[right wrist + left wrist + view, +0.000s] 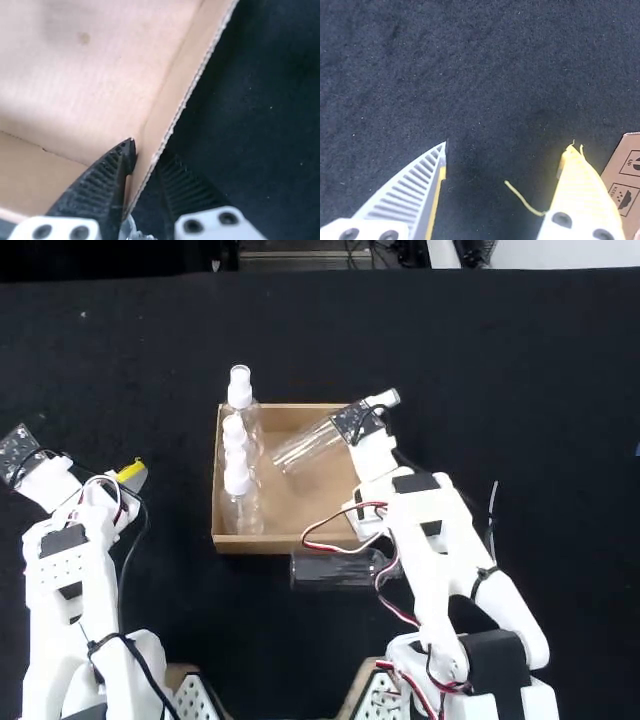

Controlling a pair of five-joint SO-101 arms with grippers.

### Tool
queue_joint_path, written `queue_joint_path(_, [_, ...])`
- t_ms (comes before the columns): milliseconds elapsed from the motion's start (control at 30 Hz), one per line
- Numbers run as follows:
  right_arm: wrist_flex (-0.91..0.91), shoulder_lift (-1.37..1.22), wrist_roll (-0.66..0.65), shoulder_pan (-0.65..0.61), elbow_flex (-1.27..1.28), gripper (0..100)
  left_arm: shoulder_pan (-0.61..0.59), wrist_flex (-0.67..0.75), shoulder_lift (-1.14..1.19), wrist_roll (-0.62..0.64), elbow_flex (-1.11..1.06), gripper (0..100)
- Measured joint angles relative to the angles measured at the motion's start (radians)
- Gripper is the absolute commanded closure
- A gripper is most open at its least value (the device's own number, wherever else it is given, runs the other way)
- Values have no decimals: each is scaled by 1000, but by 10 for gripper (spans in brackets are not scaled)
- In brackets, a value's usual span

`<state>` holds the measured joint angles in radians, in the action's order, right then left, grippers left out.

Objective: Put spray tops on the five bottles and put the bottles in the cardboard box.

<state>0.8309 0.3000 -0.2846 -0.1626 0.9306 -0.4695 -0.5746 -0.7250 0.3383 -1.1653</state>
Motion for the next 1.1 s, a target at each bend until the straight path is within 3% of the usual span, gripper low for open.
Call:
queue_joint_path(133, [89,0,58,2,-46,743,0,0,0,0,0,661])
queue_joint_path(333, [207,0,132,-2,-184,756,0,0,0,0,0,661])
queue_joint_path(533, [287,0,384,-14,-345,756,0,0,0,0,0,661])
queue_joint_path(700, [264,0,572,-91,-354,756,0,0,0,0,0,661])
queue_joint_path(933, [207,114,664,-184,-354,754,0,0,0,0,0,661])
queue_joint_path(1100, [6,127,721,-218,-262,755,0,0,0,0,0,661])
